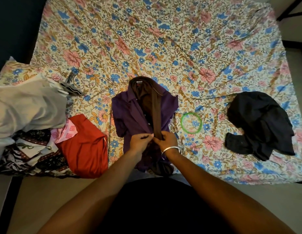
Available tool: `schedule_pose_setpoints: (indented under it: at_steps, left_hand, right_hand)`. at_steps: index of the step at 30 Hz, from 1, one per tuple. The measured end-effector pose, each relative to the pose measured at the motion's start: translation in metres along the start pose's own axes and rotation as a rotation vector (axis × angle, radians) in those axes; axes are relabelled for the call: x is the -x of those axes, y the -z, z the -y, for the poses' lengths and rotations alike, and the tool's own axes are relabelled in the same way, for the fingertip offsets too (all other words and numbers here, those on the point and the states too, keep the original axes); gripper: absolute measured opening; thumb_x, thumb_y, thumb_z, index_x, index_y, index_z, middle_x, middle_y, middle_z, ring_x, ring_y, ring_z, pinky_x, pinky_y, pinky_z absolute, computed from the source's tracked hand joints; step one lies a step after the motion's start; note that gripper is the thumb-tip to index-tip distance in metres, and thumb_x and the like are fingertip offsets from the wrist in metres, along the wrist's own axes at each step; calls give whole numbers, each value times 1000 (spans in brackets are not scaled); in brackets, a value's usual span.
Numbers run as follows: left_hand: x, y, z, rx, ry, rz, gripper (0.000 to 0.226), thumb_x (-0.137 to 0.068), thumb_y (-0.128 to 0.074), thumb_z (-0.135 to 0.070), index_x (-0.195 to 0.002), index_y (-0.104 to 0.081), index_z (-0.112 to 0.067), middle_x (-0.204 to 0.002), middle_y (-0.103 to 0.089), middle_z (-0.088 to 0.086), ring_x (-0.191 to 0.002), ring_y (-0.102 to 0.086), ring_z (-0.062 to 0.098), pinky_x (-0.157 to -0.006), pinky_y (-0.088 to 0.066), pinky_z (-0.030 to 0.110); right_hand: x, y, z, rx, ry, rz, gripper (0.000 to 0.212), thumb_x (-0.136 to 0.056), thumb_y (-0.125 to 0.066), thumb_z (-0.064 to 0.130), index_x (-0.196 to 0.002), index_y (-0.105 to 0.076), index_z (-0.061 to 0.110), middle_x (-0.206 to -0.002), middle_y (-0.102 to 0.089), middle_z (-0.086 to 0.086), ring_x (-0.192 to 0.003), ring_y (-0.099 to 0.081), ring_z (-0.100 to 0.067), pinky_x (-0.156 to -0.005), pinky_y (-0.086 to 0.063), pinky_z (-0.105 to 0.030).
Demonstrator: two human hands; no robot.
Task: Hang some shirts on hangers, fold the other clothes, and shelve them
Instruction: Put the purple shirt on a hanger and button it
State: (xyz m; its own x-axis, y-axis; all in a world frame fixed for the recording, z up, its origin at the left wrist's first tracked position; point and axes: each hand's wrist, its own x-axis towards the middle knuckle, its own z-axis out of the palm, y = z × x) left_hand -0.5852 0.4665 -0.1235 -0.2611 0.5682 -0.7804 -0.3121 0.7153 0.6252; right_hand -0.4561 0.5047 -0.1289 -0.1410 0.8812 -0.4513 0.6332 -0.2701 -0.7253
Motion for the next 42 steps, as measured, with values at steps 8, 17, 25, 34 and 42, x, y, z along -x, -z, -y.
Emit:
schedule_pose_setpoints:
  at_steps: [8, 17, 25, 34, 42]
  left_hand:
    - [-8, -3, 1, -187, -129, -79, 16, -84, -77, -6, -77, -78, -21, -84, -77, 1, -84, -70, 15, -84, -56, 30]
    - [-11, 0, -2, 49, 189, -1, 10, -92, -73, -12, -82, -74, -14, -73, -67, 8, -64, -58, 20, -63, -49, 29]
    - [-6, 1, 2, -71, -36, 65, 4, -91, -74, -16, -90, -78, -13, -92, -77, 11, -84, -71, 23, -88, -58, 42]
    - [4, 4, -1, -158, -247, -77, 13, -94, -71, -21, -97, -71, -9, -88, -67, -1, -83, -59, 10, -76, -47, 21]
    - [12, -4, -1, -343, -337, -76, 8, -91, -75, -21, -91, -71, -14, -87, -70, 1, -85, -66, 15, -83, -54, 36]
  right_hand:
    - [3, 1, 5, -25, 1, 81, 41, -78, -82, 12, -112, -62, 22, -56, -56, 3, -56, -55, -10, -59, -48, -17]
    - [6, 2, 7, -184, -85, 87, 45, -75, -83, 0, -110, -62, 19, -72, -72, -3, -70, -68, -20, -67, -56, -28]
    - [-4, 7, 6, -147, -153, -85, 26, -89, -73, 37, -94, -80, 13, -85, -77, -4, -81, -71, -21, -78, -57, -35]
    - [-1, 13, 1, -261, -267, -185, 12, -80, -82, 12, -89, -76, 7, -72, -70, -8, -64, -67, -23, -72, -62, -45]
    - [10, 8, 1, -345, -201, -84, 22, -80, -81, 6, -101, -77, -1, -93, -76, -16, -88, -73, -28, -88, -59, -42]
